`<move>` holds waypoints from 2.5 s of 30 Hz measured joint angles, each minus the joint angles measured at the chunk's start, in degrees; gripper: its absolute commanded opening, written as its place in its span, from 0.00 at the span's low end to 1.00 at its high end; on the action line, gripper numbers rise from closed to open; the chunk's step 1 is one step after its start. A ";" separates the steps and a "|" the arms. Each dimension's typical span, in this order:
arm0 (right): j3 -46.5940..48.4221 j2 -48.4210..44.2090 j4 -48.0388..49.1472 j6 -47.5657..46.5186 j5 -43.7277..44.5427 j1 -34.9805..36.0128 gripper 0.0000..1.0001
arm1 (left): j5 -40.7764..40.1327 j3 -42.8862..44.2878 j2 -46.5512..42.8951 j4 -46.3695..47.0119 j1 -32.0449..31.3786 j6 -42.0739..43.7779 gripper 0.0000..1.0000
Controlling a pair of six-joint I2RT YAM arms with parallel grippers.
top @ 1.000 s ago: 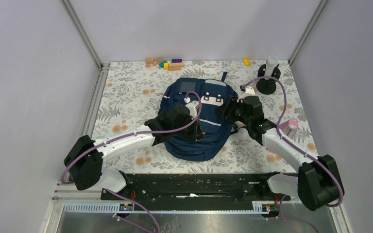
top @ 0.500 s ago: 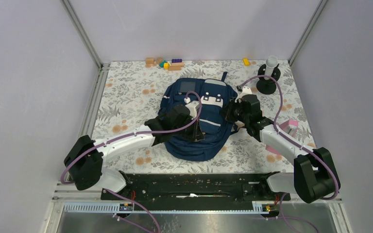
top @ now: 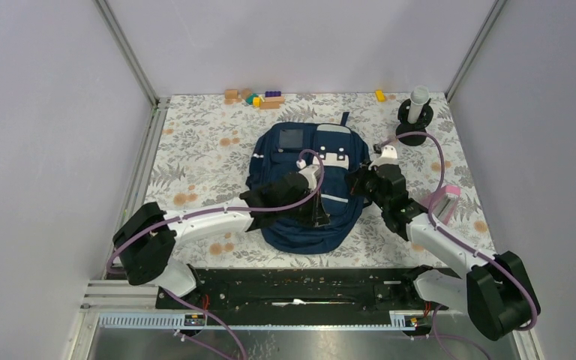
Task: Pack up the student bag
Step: Zip the student bag at the center of the board.
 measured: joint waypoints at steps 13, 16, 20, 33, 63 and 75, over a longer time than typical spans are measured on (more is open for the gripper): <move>-5.11 -5.75 2.64 0.11 10.21 2.60 0.00 | -2.93 1.16 6.43 10.25 -4.74 -8.79 0.00; -5.16 -6.34 2.14 -0.39 11.37 2.64 0.24 | -2.67 2.78 8.28 10.91 -5.01 -9.14 0.15; -5.16 -10.05 -1.70 -1.01 11.15 3.02 0.58 | -1.60 3.65 8.39 11.23 -5.38 -6.67 0.63; -5.16 -31.54 -29.68 -3.10 1.36 4.72 0.60 | -4.00 1.49 -15.96 -6.88 1.11 7.58 0.99; -6.88 -24.87 -28.61 -7.87 3.74 16.22 0.00 | 8.17 -5.62 -5.73 -6.91 24.90 10.86 0.14; -7.65 -27.17 -29.42 -2.05 13.11 16.81 0.00 | 10.40 -3.45 -2.16 -6.49 26.45 9.77 0.00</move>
